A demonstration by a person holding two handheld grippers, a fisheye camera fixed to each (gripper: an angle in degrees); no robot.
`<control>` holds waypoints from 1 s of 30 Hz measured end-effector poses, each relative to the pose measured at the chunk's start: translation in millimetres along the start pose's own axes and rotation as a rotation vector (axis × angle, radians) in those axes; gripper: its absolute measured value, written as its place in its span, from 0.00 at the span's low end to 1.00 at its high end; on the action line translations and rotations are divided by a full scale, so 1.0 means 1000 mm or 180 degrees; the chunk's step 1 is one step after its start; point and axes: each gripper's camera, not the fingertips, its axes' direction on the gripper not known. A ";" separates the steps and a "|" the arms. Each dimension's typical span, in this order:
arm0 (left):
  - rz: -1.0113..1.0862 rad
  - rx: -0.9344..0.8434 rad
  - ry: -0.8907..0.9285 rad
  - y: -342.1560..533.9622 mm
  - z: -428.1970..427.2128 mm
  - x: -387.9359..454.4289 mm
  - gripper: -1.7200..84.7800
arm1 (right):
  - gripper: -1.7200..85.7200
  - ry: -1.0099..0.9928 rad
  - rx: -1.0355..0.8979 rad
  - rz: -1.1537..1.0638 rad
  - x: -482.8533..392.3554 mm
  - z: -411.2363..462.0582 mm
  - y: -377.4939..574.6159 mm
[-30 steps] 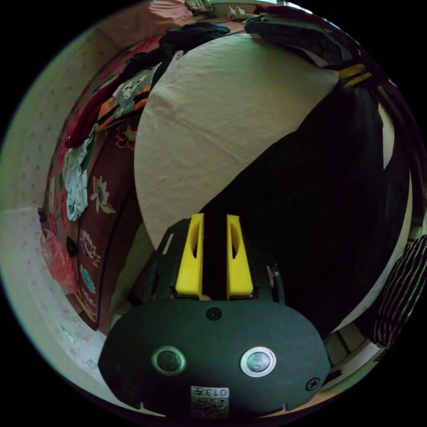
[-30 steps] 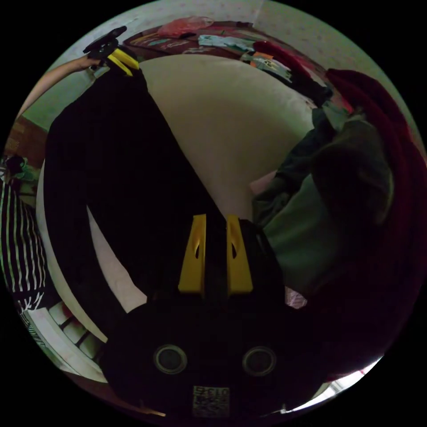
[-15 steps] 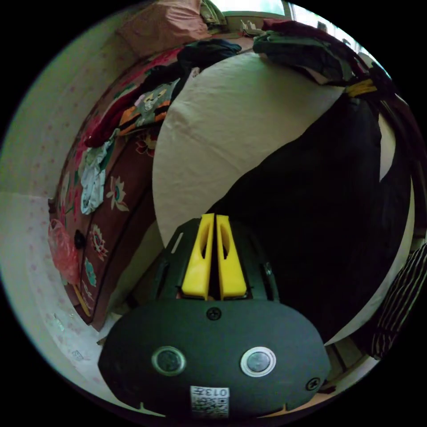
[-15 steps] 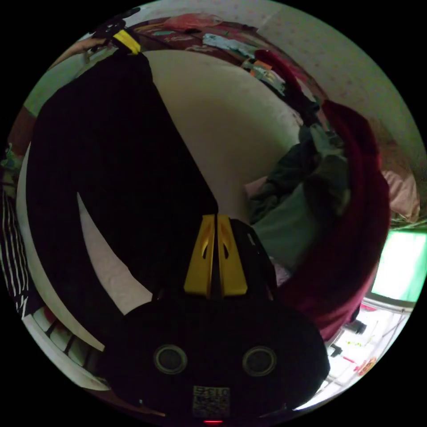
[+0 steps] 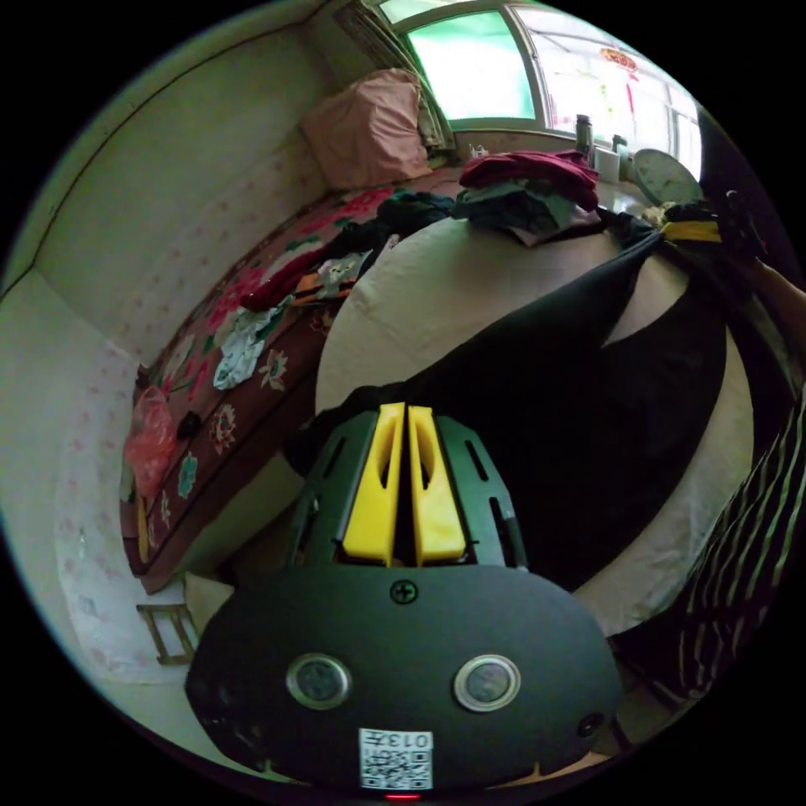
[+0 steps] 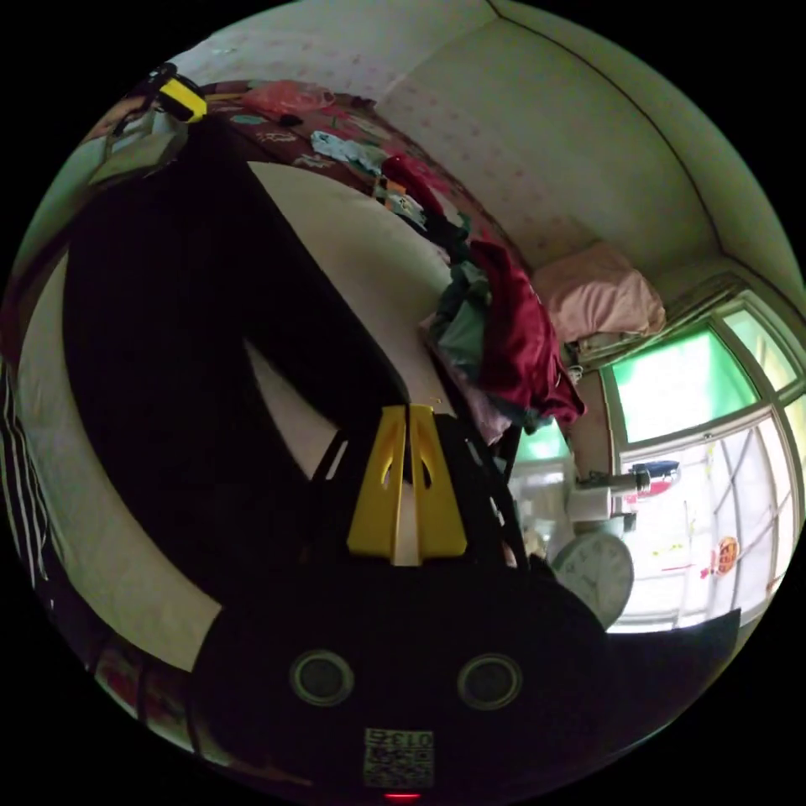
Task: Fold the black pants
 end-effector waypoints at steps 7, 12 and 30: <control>-0.0095 -0.0499 -0.0071 0.077 0.052 0.107 0.02 | 0.02 0.0006 -0.0501 0.0269 -0.109 -0.013 0.061; 0.0088 -0.0660 -0.0162 0.088 0.086 0.142 0.02 | 0.02 -0.0080 -0.0738 0.0154 -0.142 -0.006 0.074; 0.0039 -0.0984 -0.0015 0.128 0.158 0.208 0.02 | 0.02 -0.0371 -0.0955 0.0433 -0.213 -0.024 0.131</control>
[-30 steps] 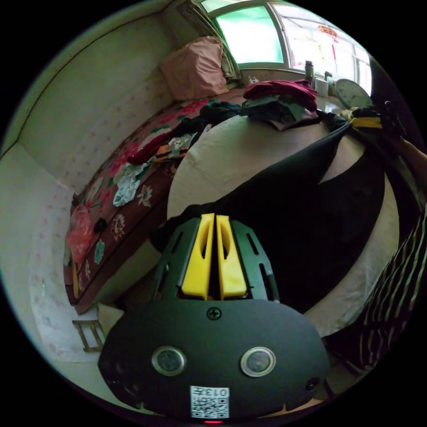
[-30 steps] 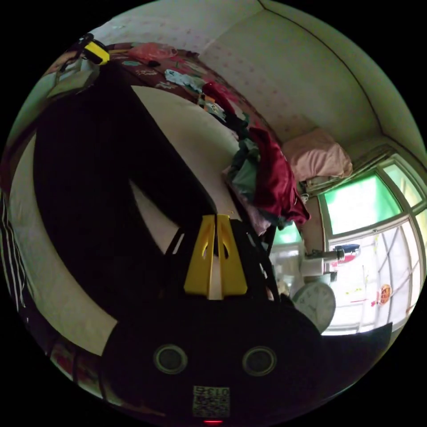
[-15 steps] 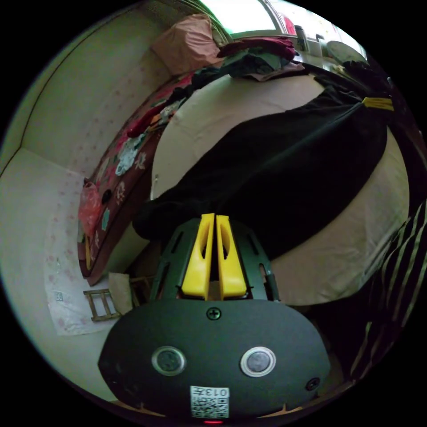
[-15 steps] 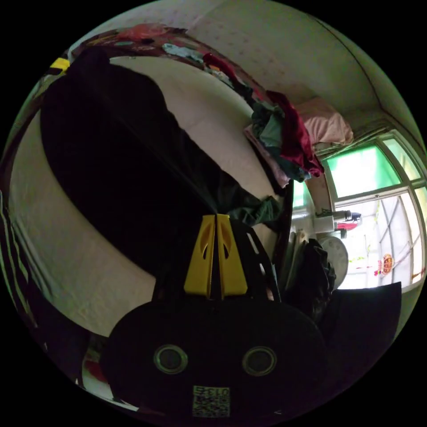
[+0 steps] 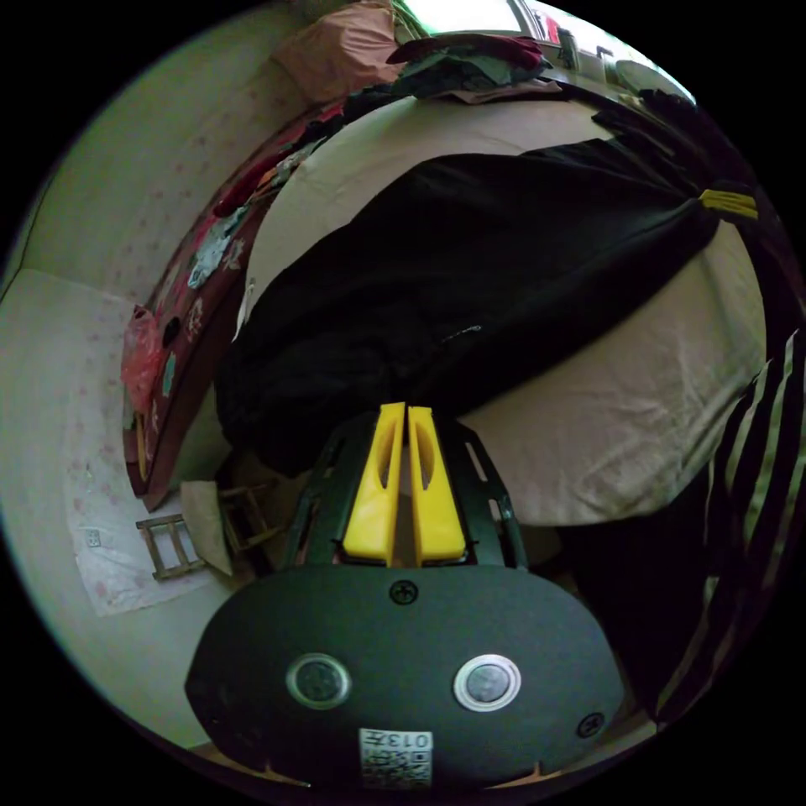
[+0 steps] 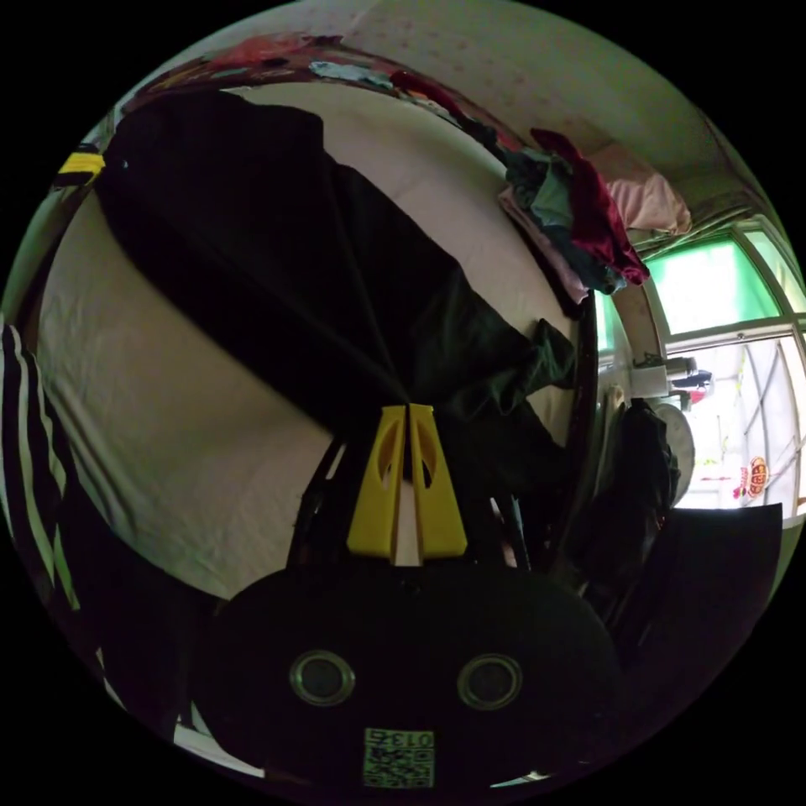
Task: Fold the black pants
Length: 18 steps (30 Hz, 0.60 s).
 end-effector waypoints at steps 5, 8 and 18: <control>0.0020 -0.0079 0.0086 -0.008 0.025 0.006 0.02 | 0.03 -0.0063 -0.0145 -0.0200 -0.014 0.023 0.008; -0.0012 -0.0120 0.0148 -0.010 0.027 0.005 0.02 | 0.04 -0.0205 -0.0225 -0.0270 -0.014 0.031 0.011; -0.0501 0.0346 -0.0039 -0.034 -0.011 -0.052 0.08 | 0.10 -0.0089 0.0124 0.0468 0.057 0.021 0.022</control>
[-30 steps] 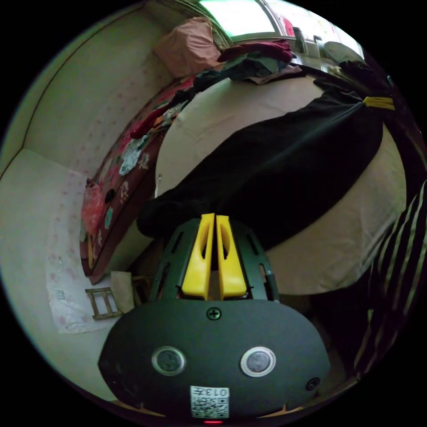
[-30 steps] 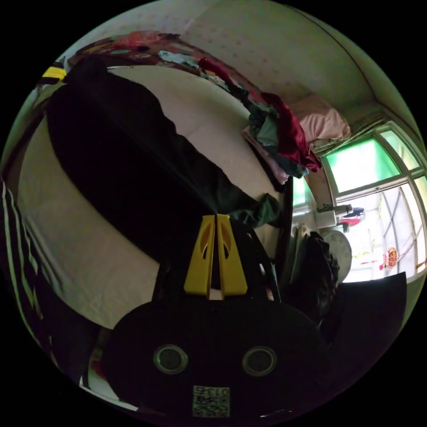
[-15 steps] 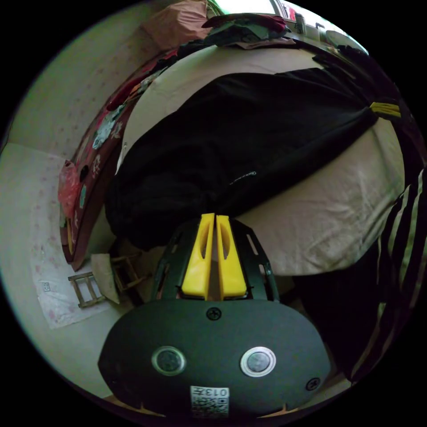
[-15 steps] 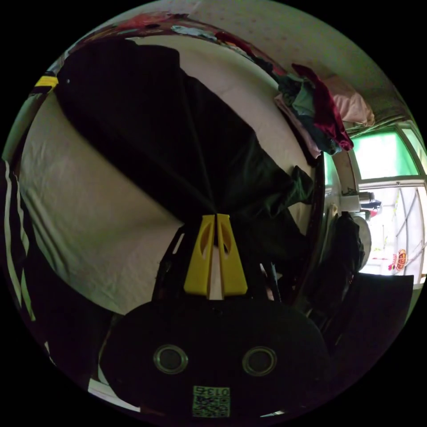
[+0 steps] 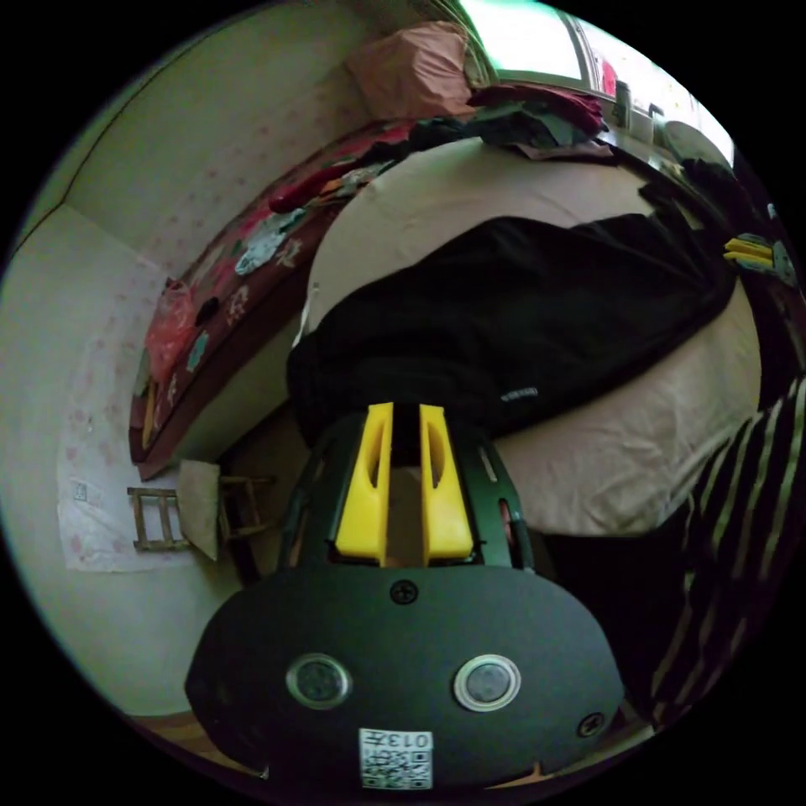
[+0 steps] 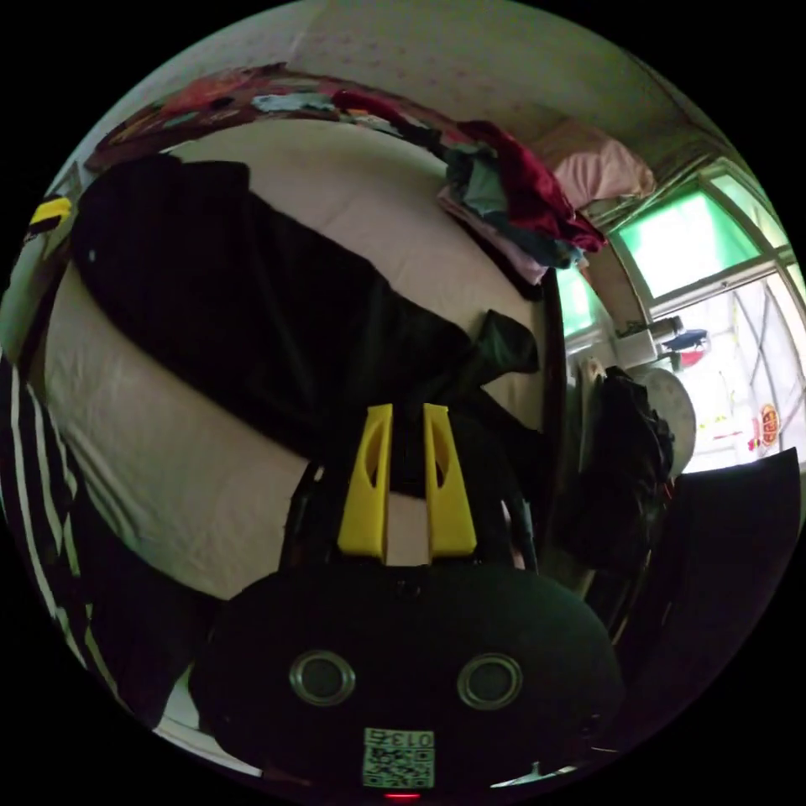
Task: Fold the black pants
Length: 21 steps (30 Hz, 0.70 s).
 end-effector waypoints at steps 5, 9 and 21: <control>0.0273 -0.0472 0.0044 -0.052 0.064 0.010 0.03 | 0.11 -0.0292 -0.0194 0.0316 0.031 0.043 -0.045; 0.0396 -0.0842 0.0085 -0.022 0.094 0.001 0.02 | 0.12 -0.0242 -0.0404 0.0542 0.057 0.064 -0.045; 0.0822 0.0191 0.0620 -0.112 0.006 0.068 0.02 | 0.14 -0.0458 -0.0340 0.1164 0.146 0.137 -0.107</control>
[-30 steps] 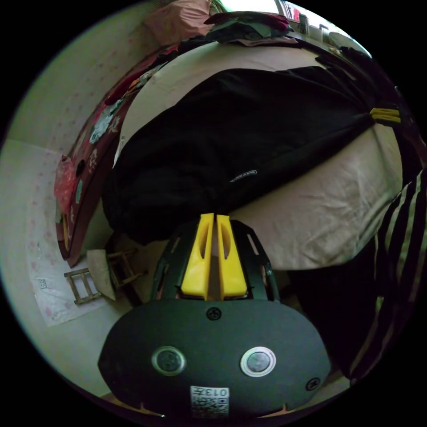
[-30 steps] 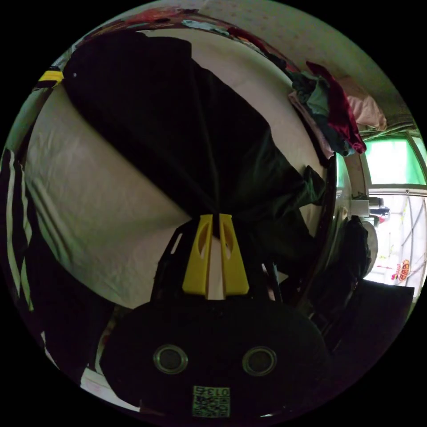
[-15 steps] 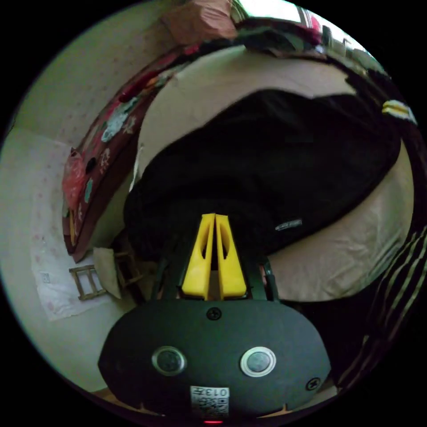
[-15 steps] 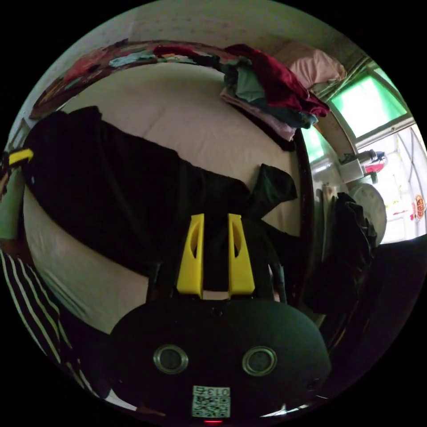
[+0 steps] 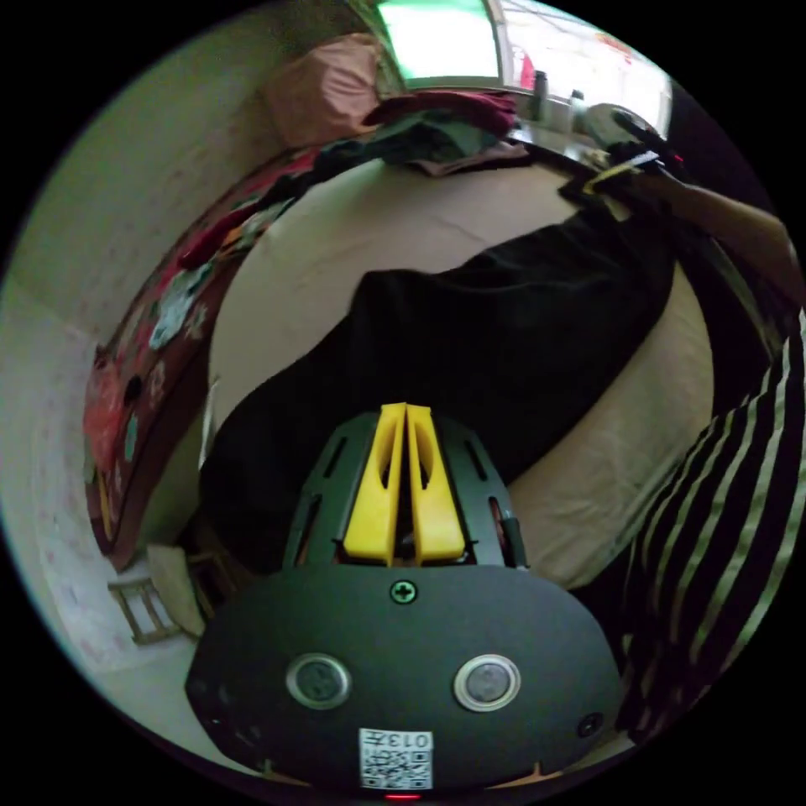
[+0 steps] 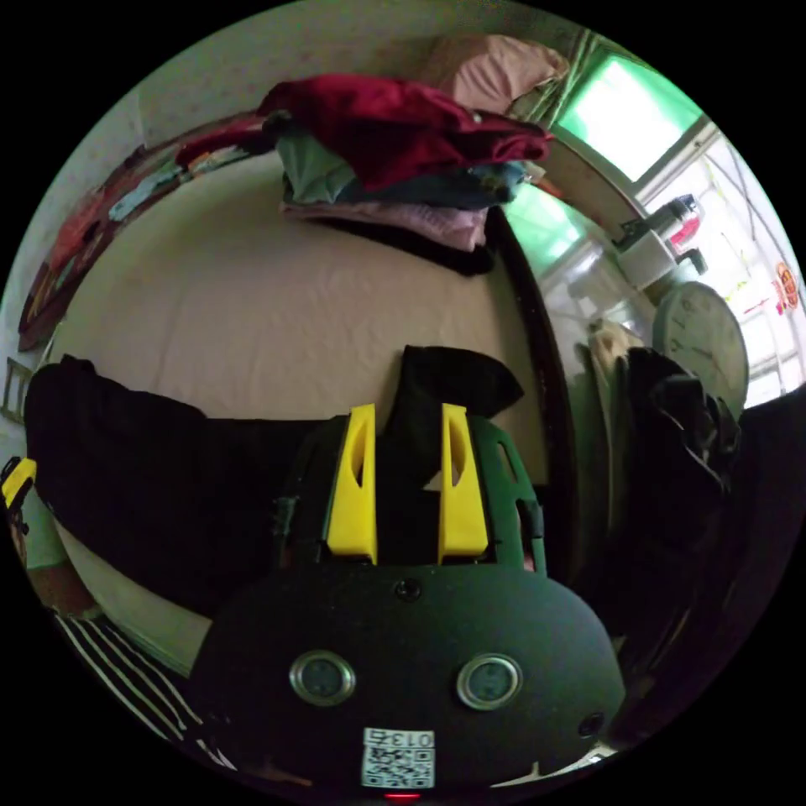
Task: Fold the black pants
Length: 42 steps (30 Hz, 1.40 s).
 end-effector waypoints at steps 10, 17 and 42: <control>0.0337 -0.0505 0.0267 -0.036 0.053 0.026 0.02 | 0.03 0.0771 -0.0330 -0.0082 0.064 0.016 0.000; 0.0307 -0.0506 0.0370 -0.041 0.044 0.024 0.02 | 0.04 0.0408 -0.0422 0.0498 0.114 0.028 0.068; 0.0376 -0.0749 -0.0094 -0.116 0.051 -0.110 0.08 | 0.08 -0.1197 0.0160 -0.2683 -0.079 0.047 -0.109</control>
